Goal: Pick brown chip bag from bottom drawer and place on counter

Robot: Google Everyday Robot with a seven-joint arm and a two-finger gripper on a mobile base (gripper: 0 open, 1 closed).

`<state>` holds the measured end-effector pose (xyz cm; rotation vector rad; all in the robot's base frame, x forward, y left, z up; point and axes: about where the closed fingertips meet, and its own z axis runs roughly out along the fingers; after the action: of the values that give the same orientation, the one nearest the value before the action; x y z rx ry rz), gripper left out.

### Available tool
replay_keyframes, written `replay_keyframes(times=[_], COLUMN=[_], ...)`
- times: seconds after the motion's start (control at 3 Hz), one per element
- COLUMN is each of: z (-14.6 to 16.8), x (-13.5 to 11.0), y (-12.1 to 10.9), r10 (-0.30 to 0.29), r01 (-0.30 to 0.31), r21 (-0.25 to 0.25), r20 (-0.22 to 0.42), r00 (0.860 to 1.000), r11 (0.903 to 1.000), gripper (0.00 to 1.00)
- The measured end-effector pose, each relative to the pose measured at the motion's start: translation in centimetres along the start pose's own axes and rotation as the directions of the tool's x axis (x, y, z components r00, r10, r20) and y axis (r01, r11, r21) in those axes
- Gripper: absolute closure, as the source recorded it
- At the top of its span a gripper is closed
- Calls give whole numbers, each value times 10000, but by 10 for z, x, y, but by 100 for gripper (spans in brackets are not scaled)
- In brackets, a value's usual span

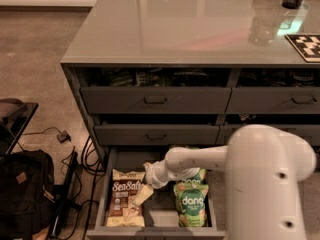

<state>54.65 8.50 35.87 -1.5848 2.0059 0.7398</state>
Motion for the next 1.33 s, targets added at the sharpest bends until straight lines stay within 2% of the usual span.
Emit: replay_keyframes(times=[0.33, 0.67, 1.0, 1.33], z=[37, 90, 91, 108], x=[28, 75, 75, 73], y=[-19, -52, -52, -47], r10=[260, 1002, 1002, 883], r01=[-198, -836, -836, -821], r21=[540, 870, 868, 399], r20=[-1163, -2092, -2092, -1941], r00=[9929, 9727, 9727, 9770], r11=[9983, 9927, 9927, 9958], gripper=[0, 0, 0, 0])
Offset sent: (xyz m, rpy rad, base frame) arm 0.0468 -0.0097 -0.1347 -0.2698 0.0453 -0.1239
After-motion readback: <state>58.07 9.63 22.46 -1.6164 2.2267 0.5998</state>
